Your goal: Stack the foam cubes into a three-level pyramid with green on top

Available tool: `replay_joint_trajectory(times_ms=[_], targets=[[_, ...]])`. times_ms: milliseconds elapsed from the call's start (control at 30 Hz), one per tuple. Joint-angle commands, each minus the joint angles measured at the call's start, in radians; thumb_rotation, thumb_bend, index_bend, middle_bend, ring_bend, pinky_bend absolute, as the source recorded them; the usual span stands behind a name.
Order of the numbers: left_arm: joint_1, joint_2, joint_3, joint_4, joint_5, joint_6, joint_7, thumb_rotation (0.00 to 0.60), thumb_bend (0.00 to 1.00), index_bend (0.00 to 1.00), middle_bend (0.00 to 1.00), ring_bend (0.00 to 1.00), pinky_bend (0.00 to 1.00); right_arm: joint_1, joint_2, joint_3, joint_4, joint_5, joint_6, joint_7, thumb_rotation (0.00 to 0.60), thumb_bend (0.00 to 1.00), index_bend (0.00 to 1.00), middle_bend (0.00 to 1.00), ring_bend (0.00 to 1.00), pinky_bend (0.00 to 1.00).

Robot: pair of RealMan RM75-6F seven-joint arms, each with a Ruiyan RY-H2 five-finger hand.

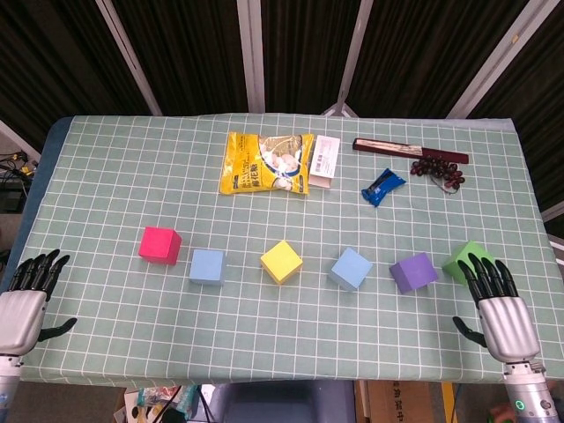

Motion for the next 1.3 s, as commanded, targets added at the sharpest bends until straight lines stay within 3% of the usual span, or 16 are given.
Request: replay_joint_trajectory(times_ms=[33, 467, 767, 900, 1067, 1300], targets=[[-0.002, -0.002, 0.002, -0.002, 0.000, -0.004, 0.009, 0.600, 0.01, 0.00, 0.00, 0.00, 0.00, -0.001, 0.002, -0.001, 0.000, -0.001, 0.001, 0.003, 0.600, 0.22, 0.00, 0.00, 0.00, 0.02], [-0.017, 0.000, -0.005, -0.028, -0.015, -0.031, 0.029, 0.600, 0.01, 0.00, 0.00, 0.00, 0.00, -0.003, 0.008, -0.005, -0.006, 0.002, 0.000, 0.004, 0.600, 0.22, 0.00, 0.00, 0.00, 0.02], [-0.089, 0.000, -0.049, -0.157, -0.017, -0.086, 0.162, 0.600, 0.04, 0.00, 0.02, 0.00, 0.00, -0.004, 0.010, -0.005, -0.011, 0.007, -0.003, 0.007, 0.600, 0.22, 0.00, 0.00, 0.00, 0.02], [-0.144, -0.009, -0.084, -0.256, -0.078, -0.153, 0.268, 0.600, 0.06, 0.00, 0.07, 0.00, 0.00, -0.004, 0.012, -0.005, -0.012, 0.009, -0.004, 0.010, 0.600, 0.22, 0.00, 0.00, 0.00, 0.02], [-0.230, -0.053, -0.138, -0.365, -0.232, -0.229, 0.457, 0.600, 0.07, 0.00, 0.14, 0.00, 0.00, -0.004, 0.017, -0.006, -0.014, 0.012, -0.007, 0.021, 0.600, 0.22, 0.00, 0.00, 0.00, 0.02], [-0.340, -0.158, -0.182, -0.400, -0.442, -0.241, 0.698, 0.600, 0.10, 0.00, 0.17, 0.00, 0.00, -0.004, 0.023, -0.005, -0.012, 0.015, -0.006, 0.033, 0.600, 0.22, 0.00, 0.00, 0.00, 0.02]])
